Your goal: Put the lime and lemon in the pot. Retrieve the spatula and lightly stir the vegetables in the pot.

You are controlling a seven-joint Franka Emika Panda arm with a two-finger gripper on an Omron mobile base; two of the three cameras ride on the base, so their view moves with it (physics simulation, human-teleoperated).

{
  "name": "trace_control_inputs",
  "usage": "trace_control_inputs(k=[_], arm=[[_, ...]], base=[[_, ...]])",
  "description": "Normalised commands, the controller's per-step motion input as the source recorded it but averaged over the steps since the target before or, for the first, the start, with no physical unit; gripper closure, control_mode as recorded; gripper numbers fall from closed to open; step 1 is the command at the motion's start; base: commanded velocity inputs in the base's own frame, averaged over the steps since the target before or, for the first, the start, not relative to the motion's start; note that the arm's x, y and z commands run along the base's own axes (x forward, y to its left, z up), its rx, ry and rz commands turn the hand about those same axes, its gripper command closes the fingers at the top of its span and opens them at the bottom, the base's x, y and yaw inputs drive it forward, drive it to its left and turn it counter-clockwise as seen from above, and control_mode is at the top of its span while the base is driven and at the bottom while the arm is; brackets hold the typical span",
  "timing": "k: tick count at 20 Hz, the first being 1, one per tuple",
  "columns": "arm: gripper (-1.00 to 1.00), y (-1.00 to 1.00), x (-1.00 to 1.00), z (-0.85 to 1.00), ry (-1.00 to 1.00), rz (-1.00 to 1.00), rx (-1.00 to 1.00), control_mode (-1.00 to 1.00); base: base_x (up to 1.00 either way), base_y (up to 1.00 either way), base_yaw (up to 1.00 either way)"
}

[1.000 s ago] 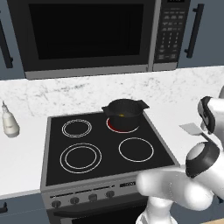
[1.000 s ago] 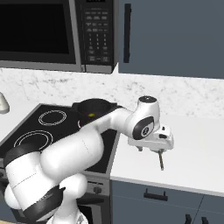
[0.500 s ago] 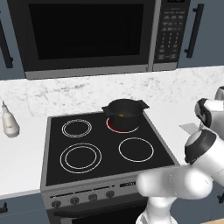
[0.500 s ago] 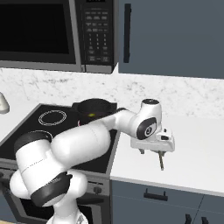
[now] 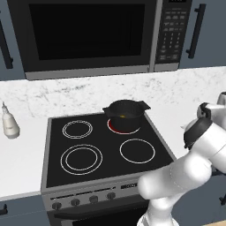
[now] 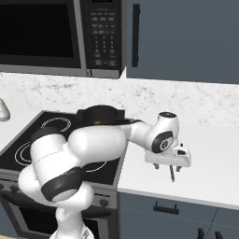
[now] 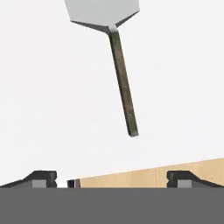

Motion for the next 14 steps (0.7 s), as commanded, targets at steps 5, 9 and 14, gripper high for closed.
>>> trace_control_inputs(k=[5,9,14], arm=[[-1.0,-0.15,0.06,-0.2,0.05,0.01,0.04,-1.0],[-1.0,-0.26,0.08,-0.22,0.03,0.0,0.01,-1.0],[-1.0,-0.14,0.14,-0.22,0.0,0.01,0.02,-1.0]], base=[[0.0,0.0,0.0],[0.0,0.0,0.0],[0.0,0.0,0.0]])
